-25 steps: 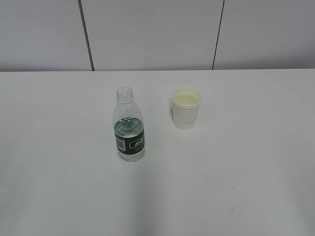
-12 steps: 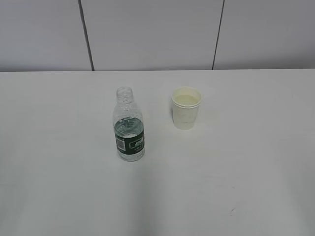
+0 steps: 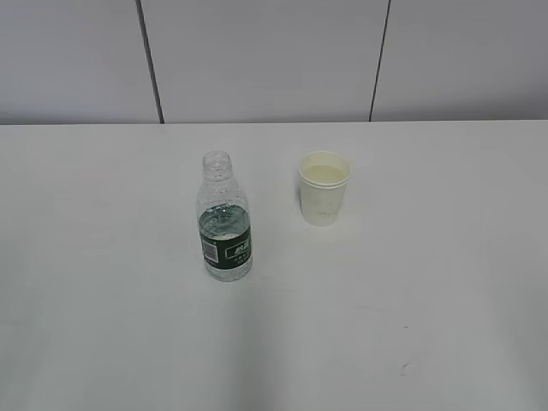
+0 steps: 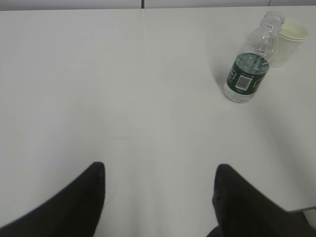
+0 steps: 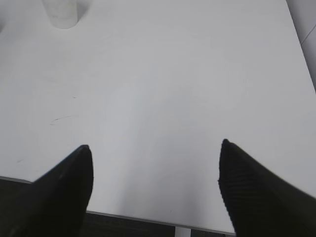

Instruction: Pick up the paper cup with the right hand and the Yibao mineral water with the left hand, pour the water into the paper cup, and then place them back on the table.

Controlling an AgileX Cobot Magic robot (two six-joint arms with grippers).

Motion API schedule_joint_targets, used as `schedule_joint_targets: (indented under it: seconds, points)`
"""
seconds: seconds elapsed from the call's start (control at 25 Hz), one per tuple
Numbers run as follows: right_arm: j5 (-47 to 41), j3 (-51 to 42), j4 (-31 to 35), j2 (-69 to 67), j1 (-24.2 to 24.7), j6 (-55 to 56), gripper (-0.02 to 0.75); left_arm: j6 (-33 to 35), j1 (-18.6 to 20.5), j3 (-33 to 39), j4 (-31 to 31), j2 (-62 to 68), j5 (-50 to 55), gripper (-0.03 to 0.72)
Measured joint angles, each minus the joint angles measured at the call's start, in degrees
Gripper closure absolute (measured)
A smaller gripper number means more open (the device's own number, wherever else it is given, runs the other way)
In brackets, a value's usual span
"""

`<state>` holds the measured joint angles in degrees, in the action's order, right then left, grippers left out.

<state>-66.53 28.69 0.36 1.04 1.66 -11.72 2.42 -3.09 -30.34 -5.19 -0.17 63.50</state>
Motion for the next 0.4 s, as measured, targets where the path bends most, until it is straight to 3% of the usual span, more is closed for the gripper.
schedule_joint_targets:
  seconds: [0.4]
  points:
    - [0.0, 0.0, 0.0, 0.0, 0.0, 0.0, 0.15, 0.0, 0.0, 0.0, 0.0, 0.0, 0.0, 0.252]
